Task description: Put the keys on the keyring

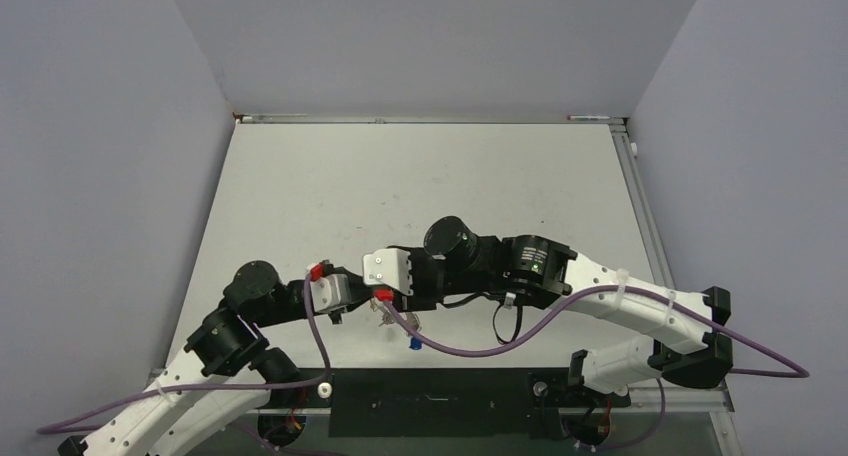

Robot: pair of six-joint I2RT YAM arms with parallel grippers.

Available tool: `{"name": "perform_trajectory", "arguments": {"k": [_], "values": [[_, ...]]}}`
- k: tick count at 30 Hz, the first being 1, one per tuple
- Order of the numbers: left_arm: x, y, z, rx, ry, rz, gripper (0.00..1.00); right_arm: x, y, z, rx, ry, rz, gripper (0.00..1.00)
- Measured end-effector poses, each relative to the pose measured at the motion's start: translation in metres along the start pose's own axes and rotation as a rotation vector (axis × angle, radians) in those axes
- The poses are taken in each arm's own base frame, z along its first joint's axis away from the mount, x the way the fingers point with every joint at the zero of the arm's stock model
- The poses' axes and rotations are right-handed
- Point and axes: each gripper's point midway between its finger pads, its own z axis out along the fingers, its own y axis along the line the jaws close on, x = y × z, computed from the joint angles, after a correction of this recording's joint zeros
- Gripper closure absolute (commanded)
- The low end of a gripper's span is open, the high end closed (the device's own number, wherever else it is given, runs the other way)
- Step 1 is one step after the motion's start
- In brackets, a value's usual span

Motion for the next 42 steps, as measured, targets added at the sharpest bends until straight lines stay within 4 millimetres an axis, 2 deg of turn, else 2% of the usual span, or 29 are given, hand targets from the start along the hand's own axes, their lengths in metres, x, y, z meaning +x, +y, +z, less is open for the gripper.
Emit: {"name": "perform_trajectory", "arguments": {"k": [3, 7, 10, 13, 24, 42], "values": [[0.003, 0.009, -0.004, -0.046, -0.036, -0.026, 1.00, -0.007, -0.004, -0.010, 0.051, -0.071, -0.012, 0.55], [0.000, 0.019, -0.006, -0.081, -0.113, -0.064, 1.00, -0.019, -0.008, -0.037, 0.126, -0.188, -0.022, 0.55], [-0.005, 0.021, -0.005, -0.077, -0.158, -0.086, 1.00, -0.032, -0.013, -0.054, 0.173, -0.272, -0.025, 0.57], [-0.014, 0.018, -0.005, -0.054, -0.209, -0.092, 1.00, -0.041, -0.019, -0.060, 0.212, -0.329, -0.027, 0.59], [-0.050, 0.006, -0.015, -0.006, -0.364, -0.049, 1.00, -0.033, -0.018, -0.034, 0.200, -0.304, -0.021, 0.67], [-0.051, 0.002, -0.016, 0.012, -0.376, -0.059, 1.00, -0.035, -0.011, -0.029, 0.159, -0.314, -0.027, 0.76]]}}
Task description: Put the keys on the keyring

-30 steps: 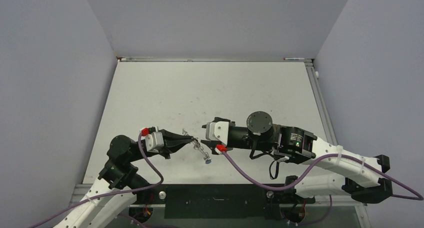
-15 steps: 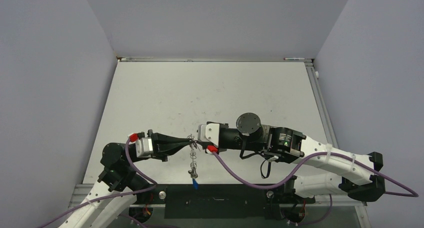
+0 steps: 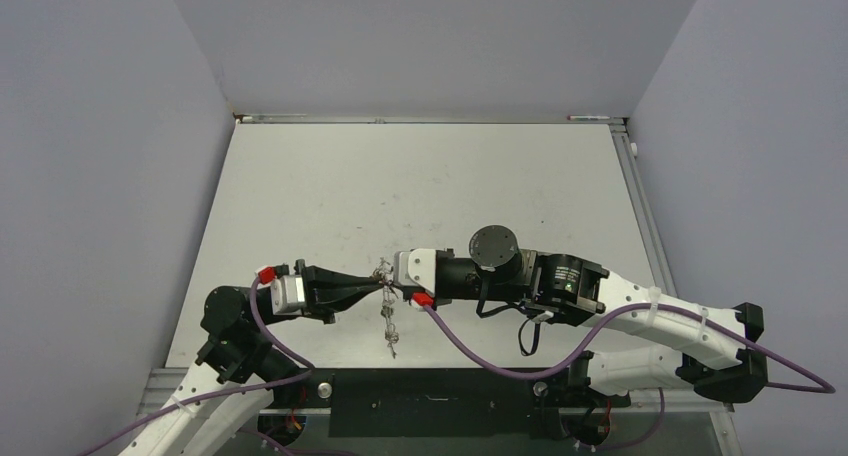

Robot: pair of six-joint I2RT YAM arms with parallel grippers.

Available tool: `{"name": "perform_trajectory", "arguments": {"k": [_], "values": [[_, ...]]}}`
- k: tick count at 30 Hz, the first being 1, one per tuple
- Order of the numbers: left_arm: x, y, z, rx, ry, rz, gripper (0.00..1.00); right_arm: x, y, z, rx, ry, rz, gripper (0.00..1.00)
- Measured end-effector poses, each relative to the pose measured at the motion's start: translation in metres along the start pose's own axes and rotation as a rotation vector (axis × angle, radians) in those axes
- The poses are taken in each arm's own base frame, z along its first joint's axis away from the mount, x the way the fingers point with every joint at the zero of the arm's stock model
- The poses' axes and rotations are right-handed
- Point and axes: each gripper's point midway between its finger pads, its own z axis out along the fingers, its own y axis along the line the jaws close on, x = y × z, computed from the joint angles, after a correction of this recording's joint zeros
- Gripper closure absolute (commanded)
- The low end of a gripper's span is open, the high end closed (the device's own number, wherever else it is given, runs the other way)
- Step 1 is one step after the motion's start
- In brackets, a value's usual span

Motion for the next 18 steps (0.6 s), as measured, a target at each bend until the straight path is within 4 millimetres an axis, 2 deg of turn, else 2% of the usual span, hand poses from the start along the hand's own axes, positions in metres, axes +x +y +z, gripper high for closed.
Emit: {"name": "perform_trajectory", "arguments": {"k": [8, 10, 13, 14, 18], "values": [[0.000, -0.001, 0.000, 0.003, 0.000, -0.002, 1.00, 0.003, 0.008, 0.008, -0.044, 0.005, 0.004, 0.74], [-0.001, -0.001, 0.000, 0.004, -0.001, -0.003, 1.00, 0.005, 0.010, 0.011, -0.055, 0.008, 0.005, 0.80], [-0.001, -0.002, -0.001, 0.004, -0.002, -0.005, 1.00, 0.006, 0.012, 0.013, -0.066, 0.011, 0.005, 0.84], [-0.001, -0.001, -0.001, 0.004, -0.002, -0.004, 1.00, 0.006, 0.012, 0.013, -0.067, 0.012, 0.006, 0.83], [-0.002, -0.002, -0.001, 0.003, -0.005, -0.003, 1.00, 0.005, 0.012, 0.012, -0.068, 0.011, 0.005, 0.69]]}}
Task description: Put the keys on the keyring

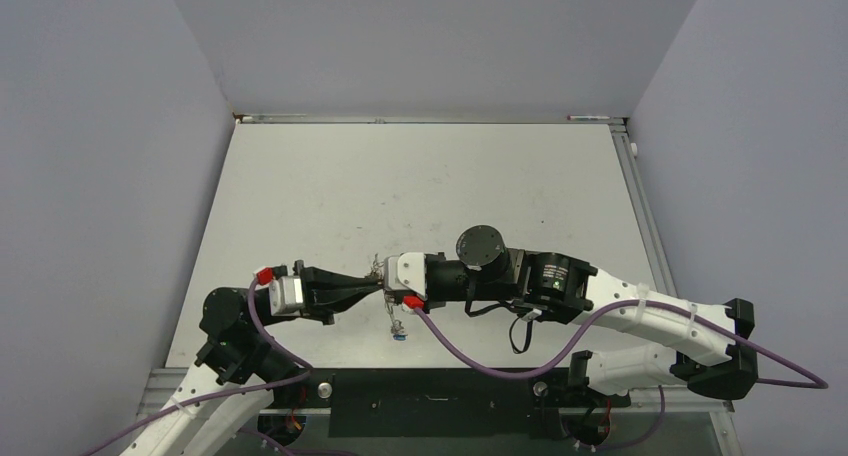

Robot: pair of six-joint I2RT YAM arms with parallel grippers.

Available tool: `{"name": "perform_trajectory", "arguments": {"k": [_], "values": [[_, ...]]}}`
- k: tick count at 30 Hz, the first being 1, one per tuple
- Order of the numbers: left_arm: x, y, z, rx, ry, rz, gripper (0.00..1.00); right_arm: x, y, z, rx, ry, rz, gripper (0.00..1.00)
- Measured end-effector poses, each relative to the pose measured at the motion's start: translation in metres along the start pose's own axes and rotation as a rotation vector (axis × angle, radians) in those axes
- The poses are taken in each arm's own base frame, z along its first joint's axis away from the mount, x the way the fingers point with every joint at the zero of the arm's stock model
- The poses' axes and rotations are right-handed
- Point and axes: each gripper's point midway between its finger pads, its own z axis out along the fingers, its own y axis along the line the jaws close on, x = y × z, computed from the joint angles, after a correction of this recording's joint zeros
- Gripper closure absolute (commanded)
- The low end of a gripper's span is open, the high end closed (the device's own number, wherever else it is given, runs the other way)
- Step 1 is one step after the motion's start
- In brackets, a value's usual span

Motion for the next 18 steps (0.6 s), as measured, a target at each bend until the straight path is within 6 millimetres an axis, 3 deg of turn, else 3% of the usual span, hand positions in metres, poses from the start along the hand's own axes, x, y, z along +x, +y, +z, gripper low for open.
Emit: {"name": "perform_trajectory", "arguments": {"k": [6, 11, 18], "values": [[-0.0009, -0.0004, -0.0004, 0.000, -0.003, 0.003, 1.00, 0.0039, 0.0014, -0.0012, -0.005, 0.017, 0.001, 0.62], [-0.0010, -0.0005, -0.0004, 0.000, -0.003, 0.003, 1.00, 0.0065, 0.0033, -0.0045, -0.010, 0.029, 0.003, 0.64], [-0.0011, -0.0013, -0.0005, 0.003, -0.003, -0.004, 1.00, 0.0047, 0.0021, -0.0059, -0.009, 0.028, -0.006, 0.75]]}}
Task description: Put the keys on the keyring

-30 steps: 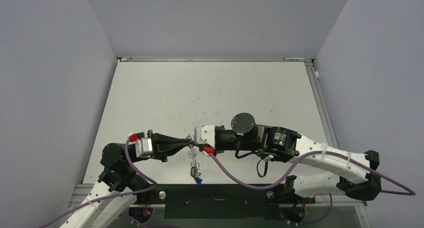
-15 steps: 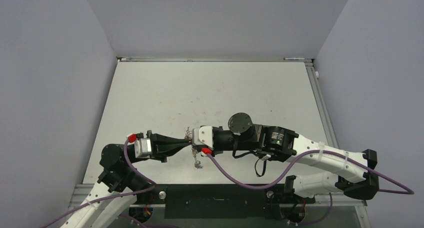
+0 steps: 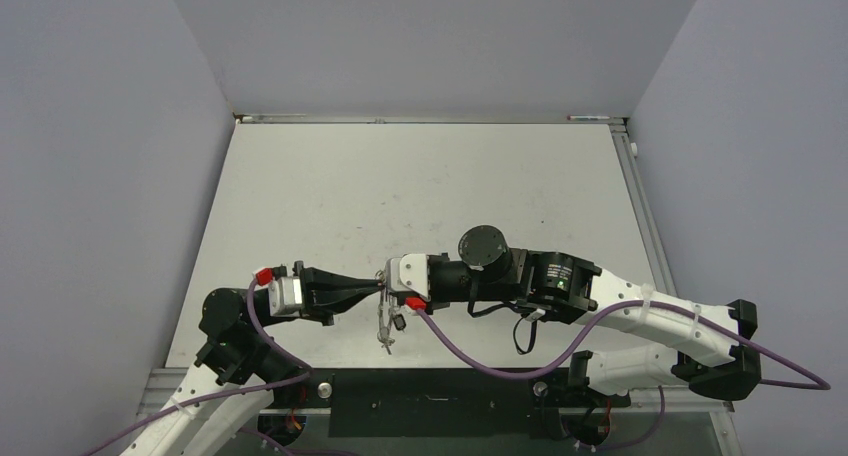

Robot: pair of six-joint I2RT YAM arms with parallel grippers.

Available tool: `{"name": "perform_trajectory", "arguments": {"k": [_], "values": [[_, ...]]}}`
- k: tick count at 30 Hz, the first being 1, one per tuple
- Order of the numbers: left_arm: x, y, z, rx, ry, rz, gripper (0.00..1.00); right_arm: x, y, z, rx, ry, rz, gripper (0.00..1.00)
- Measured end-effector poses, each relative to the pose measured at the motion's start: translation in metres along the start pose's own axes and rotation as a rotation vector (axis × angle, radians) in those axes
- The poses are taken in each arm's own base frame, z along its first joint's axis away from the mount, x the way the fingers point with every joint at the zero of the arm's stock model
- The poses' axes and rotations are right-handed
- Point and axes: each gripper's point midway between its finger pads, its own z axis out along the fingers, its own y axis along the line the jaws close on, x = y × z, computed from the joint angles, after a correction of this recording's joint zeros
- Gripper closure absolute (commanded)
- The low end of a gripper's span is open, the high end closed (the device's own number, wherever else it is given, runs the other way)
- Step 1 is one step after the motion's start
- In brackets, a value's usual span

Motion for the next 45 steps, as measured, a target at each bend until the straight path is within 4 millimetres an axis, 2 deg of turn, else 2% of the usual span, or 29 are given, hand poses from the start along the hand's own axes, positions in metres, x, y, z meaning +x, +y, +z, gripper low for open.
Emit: {"name": "perform_trajectory", "arguments": {"k": [7, 24, 35, 45], "values": [[0.000, 0.000, 0.000, 0.000, 0.000, 0.000, 1.00, 0.000, -0.002, 0.000, 0.008, 0.002, -0.014, 0.94], [-0.002, 0.006, 0.000, -0.033, -0.024, -0.009, 1.00, 0.001, -0.007, 0.003, 0.040, 0.003, -0.004, 0.95], [-0.001, 0.017, -0.003, -0.088, -0.042, -0.025, 1.00, 0.015, -0.008, 0.012, 0.073, 0.013, 0.003, 0.95], [-0.001, 0.019, -0.003, -0.101, -0.044, -0.031, 1.00, 0.015, -0.010, 0.015, 0.086, -0.001, 0.003, 0.95]]}}
